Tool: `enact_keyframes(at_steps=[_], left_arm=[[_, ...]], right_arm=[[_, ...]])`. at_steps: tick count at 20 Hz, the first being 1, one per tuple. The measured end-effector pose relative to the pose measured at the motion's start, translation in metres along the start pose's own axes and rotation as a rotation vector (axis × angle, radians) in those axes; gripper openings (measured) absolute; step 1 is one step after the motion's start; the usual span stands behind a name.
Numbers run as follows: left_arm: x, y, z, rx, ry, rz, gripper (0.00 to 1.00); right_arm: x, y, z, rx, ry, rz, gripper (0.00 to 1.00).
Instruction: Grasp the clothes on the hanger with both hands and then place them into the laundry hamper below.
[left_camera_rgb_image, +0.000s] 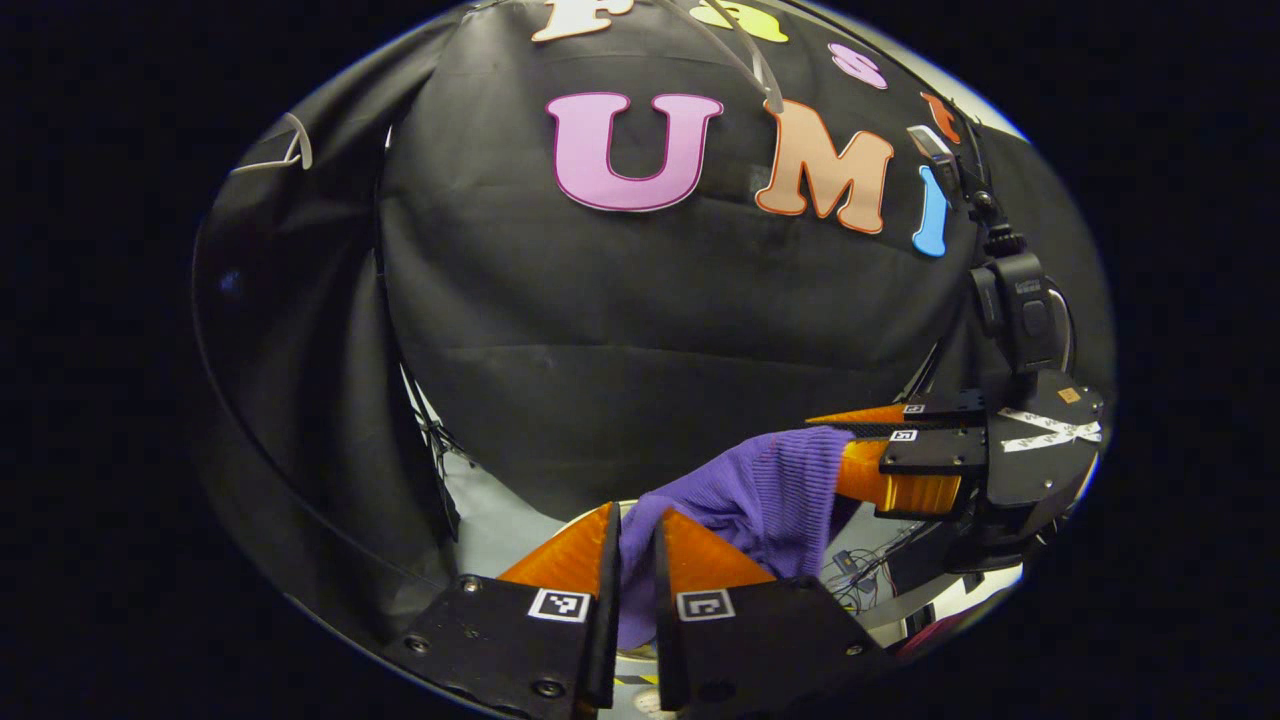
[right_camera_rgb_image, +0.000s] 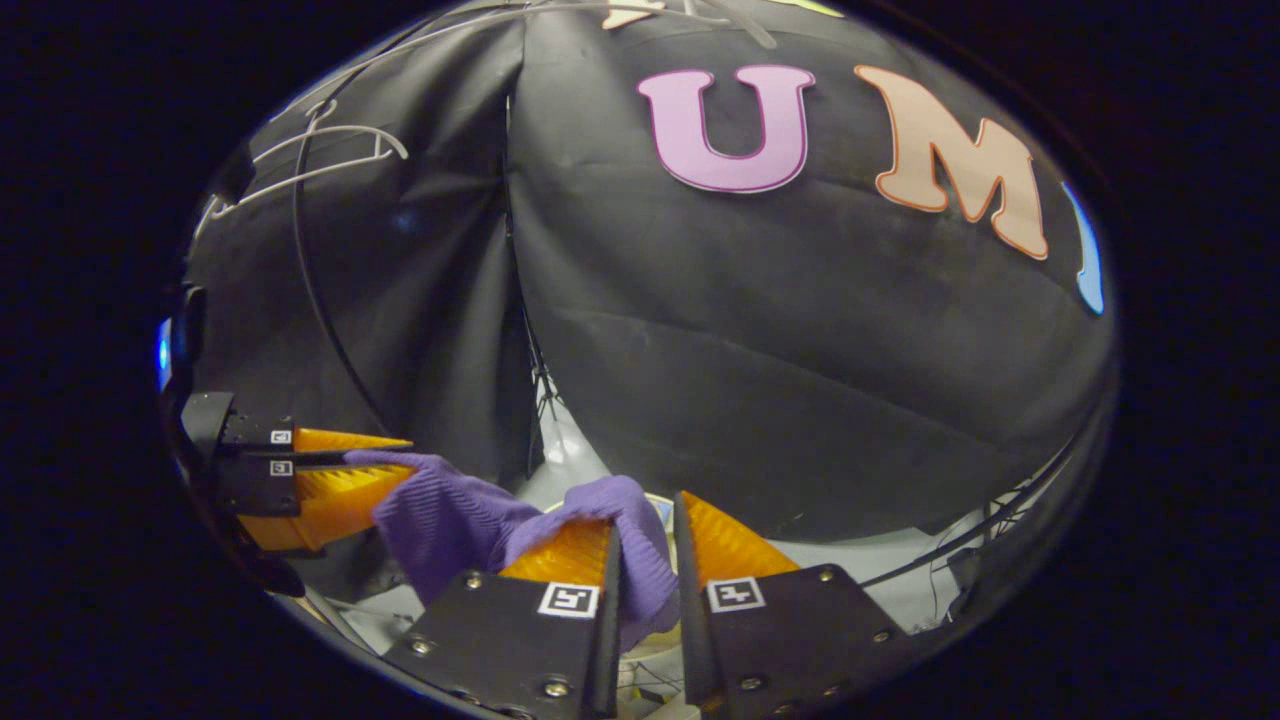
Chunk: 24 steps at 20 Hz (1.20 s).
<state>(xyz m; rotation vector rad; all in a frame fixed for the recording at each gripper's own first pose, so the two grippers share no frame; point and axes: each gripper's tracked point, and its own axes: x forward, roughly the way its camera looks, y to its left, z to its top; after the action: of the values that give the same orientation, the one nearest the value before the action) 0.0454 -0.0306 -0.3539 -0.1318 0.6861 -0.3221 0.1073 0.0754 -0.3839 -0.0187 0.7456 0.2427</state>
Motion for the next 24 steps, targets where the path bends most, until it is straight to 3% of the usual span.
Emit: enact_keyframes(at_steps=[2,3,4,7,12,19,20,22,23,24], left_arm=[[0.001,0.000,0.006,-0.012,-0.025,-0.004,0.31],[0.001,0.002,0.007,-0.011,-0.027,-0.003,0.44],[-0.001,0.003,0.008,-0.007,-0.028,0.000,0.37],[-0.009,0.005,0.017,0.009,-0.052,0.007,0.37],[-0.035,-0.007,0.071,0.047,-0.161,-0.005,0.37],[-0.090,-0.043,0.165,0.117,-0.355,-0.028,0.37],[-0.098,-0.051,0.178,0.123,-0.380,-0.039,0.37],[-0.115,-0.067,0.205,0.130,-0.424,-0.059,0.37],[-0.122,-0.070,0.213,0.136,-0.443,-0.066,0.29],[-0.127,-0.076,0.225,0.142,-0.458,-0.073,0.36]], right_arm=[[0.001,0.001,0.000,0.006,-0.009,0.004,0.30],[0.001,0.000,0.004,0.004,-0.019,0.000,0.29],[-0.001,0.001,0.007,0.003,-0.026,-0.001,0.30],[-0.015,0.000,0.023,0.007,-0.064,-0.012,0.29],[-0.054,-0.008,0.073,0.024,-0.189,-0.062,0.30],[-0.150,-0.023,0.159,0.059,-0.412,-0.162,0.29],[-0.166,-0.025,0.169,0.061,-0.443,-0.182,0.24],[-0.196,-0.032,0.190,0.059,-0.496,-0.217,0.32],[-0.210,-0.037,0.198,0.058,-0.519,-0.237,0.33],[-0.226,-0.040,0.205,0.062,-0.538,-0.251,0.36]])
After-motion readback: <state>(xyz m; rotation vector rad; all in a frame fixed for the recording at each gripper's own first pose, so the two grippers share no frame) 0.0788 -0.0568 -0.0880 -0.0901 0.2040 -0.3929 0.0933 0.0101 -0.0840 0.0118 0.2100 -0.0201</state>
